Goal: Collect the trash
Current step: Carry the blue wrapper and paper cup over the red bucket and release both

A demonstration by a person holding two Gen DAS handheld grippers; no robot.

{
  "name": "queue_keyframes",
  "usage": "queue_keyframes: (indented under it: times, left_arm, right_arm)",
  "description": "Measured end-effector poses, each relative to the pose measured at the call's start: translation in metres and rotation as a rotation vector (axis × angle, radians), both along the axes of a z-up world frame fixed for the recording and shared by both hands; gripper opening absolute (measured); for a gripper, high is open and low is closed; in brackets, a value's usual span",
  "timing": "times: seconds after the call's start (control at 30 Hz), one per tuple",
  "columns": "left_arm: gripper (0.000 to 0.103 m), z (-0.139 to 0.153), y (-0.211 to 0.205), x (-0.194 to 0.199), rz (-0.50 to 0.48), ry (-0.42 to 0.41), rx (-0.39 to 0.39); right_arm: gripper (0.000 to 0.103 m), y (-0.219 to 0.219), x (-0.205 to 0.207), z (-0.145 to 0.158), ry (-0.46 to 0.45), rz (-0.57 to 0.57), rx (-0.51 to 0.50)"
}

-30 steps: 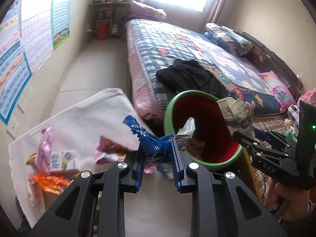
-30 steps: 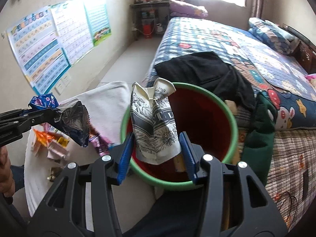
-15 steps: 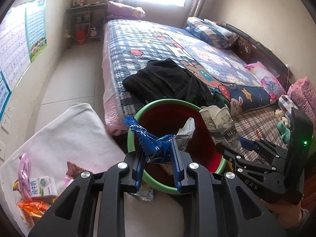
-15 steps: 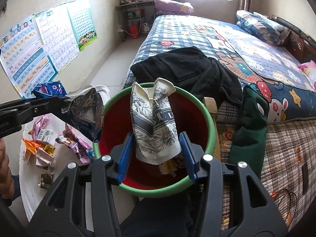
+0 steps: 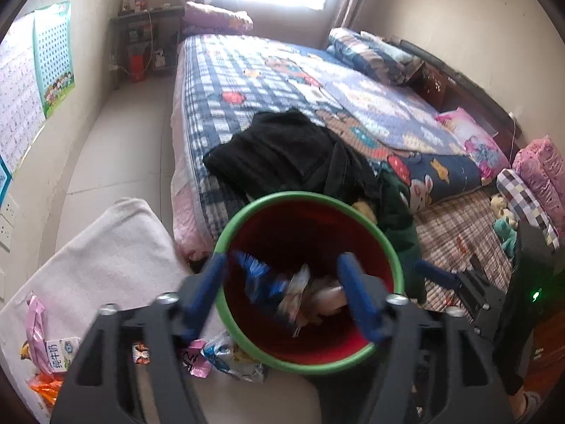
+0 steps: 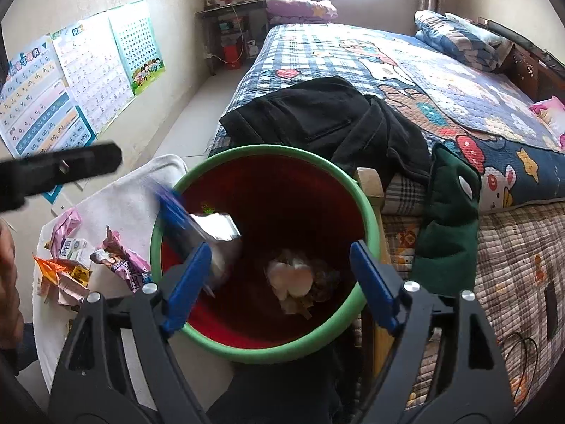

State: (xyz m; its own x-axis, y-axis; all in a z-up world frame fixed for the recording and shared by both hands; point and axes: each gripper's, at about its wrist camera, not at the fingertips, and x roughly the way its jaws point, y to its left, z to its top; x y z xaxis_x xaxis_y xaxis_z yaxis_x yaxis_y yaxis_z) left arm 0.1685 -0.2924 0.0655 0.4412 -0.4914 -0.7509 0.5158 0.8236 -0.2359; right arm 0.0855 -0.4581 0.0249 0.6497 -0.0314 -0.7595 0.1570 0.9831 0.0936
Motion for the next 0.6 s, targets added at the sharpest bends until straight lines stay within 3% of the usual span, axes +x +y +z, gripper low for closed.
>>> queue_keyframes:
  times: [0.17, 0.23, 0.6]
  left_arm:
    - [0.085, 0.008, 0.013, -0.005, 0.037, -0.015, -0.011]
    - [0.095, 0.011, 0.022, -0.008, 0.070, -0.024, -0.010]
    - [0.095, 0.007, 0.094, -0.042, 0.182, -0.025, 0.016]
  right_arm:
    - [0.083, 0.002, -0.004, 0.002, -0.004, 0.001, -0.003]
    - [0.087, 0.005, -0.007, 0.003, -0.005, 0.006, -0.006]
    - [0.097, 0.052, -0.019, 0.009, -0.001, 0.089, -0.017]
